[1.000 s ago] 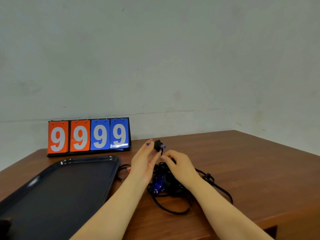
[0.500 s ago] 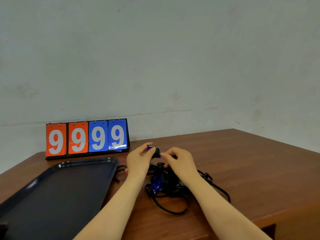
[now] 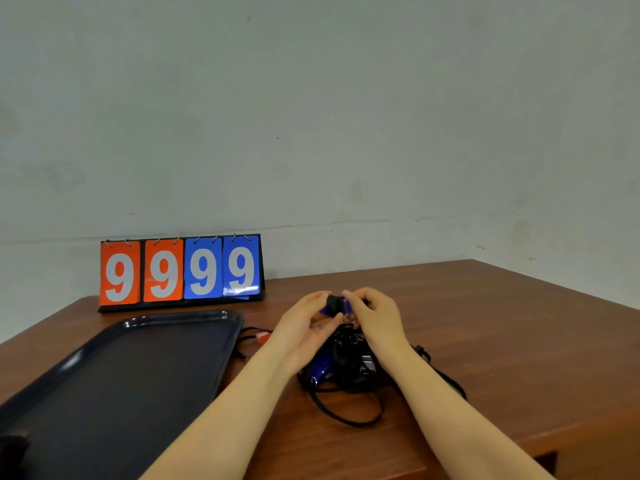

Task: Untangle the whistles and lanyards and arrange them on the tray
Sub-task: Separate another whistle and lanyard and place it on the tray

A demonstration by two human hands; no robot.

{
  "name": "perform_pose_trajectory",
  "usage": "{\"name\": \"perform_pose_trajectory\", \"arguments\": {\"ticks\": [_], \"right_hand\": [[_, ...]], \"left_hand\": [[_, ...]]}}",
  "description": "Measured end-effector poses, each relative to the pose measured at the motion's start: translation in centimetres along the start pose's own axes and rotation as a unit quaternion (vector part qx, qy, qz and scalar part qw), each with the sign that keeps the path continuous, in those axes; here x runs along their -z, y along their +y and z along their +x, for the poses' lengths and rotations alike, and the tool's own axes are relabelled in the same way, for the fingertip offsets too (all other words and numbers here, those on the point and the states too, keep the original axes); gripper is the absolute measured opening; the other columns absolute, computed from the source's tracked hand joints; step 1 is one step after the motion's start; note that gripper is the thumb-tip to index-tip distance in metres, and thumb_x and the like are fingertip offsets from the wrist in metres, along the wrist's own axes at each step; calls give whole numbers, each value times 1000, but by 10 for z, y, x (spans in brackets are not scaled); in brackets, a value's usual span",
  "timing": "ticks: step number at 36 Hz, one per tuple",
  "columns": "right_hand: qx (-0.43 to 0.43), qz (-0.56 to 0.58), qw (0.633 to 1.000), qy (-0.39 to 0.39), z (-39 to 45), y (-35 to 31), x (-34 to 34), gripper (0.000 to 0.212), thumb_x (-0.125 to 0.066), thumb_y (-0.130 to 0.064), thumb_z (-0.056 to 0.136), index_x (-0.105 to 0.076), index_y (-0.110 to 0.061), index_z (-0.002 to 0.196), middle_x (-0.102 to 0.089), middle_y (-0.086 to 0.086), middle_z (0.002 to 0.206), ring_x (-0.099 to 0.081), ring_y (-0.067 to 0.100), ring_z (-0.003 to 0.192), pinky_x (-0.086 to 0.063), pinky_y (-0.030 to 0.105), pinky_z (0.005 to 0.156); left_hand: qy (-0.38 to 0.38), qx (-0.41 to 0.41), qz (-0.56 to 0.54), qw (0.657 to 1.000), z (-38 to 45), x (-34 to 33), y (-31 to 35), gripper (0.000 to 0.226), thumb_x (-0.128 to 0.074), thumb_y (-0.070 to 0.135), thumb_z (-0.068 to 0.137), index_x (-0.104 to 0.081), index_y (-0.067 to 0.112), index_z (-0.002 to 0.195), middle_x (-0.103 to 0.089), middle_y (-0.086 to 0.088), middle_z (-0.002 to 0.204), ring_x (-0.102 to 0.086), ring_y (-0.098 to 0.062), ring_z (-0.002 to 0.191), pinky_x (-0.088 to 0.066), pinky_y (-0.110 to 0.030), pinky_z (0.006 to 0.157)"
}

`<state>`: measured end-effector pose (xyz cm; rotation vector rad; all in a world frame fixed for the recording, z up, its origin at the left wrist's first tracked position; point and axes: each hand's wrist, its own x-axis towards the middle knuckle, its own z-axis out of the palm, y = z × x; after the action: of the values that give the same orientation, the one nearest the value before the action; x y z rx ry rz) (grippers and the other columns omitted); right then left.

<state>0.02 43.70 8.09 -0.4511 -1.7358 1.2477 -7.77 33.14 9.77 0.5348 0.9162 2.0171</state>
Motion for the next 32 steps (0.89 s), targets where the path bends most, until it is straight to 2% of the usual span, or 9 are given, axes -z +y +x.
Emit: {"name": "perform_pose_trajectory", "arguments": {"ticks": [2,4,9,15,20,26,32], "right_hand": [[9,-18,1000,5,1,2,0,25,-59,-19,94,-64,-5,75,-60,-6,58,-57,-3,53,-44,12,57],[9,-37,999,2,1,4,0,23,-57,-20,95,-64,-9,75,-61,-6,63,-56,-4,56,-43,12,58],[6,-44,999,1,2,5,0,22,-55,-19,96,-63,-10,77,-61,-3,67,-55,-6,55,-43,9,54],[0,-38,999,4,1,5,1,22,-56,-20,95,-63,-11,76,-62,-2,68,-57,-1,58,-44,13,58],[10,-56,998,-2,1,7,0,18,-55,-19,96,-64,-15,81,-65,1,76,-61,12,72,-50,24,69],[33,-104,992,-66,-2,4,-3,18,-49,-19,99,-66,-19,95,-64,-7,80,-60,2,73,-44,11,65],[42,-82,994,-58,-4,1,-1,10,-58,-19,94,-67,-21,95,-68,-7,82,-63,0,76,-48,12,68]], "left_hand": [[4,7,-27,1000,1,-2,-2,12,-56,4,94,-61,-3,102,-61,-23,108,-69,-28,88,-59,-28,62],[9,18,-43,999,3,-4,-3,20,-55,6,95,-58,-5,111,-56,-27,117,-65,-33,100,-59,-28,62],[8,16,-30,999,4,-5,-4,27,-51,10,98,-52,-4,121,-55,-27,122,-63,-33,107,-60,-30,63],[-34,8,-10,999,0,-6,-2,17,-55,6,95,-60,-5,107,-59,-26,117,-62,-32,110,-60,-29,67],[-28,-16,11,999,0,-5,-3,13,-56,-1,92,-63,-6,101,-62,-24,115,-62,-30,109,-59,-29,71],[-2,-19,-74,997,3,-4,3,22,-53,3,95,-60,-7,114,-55,-26,122,-59,-32,112,-60,-32,74],[30,-23,-99,994,4,-4,4,18,-53,6,96,-59,-4,109,-54,-27,125,-58,-32,115,-56,-37,76]]}}
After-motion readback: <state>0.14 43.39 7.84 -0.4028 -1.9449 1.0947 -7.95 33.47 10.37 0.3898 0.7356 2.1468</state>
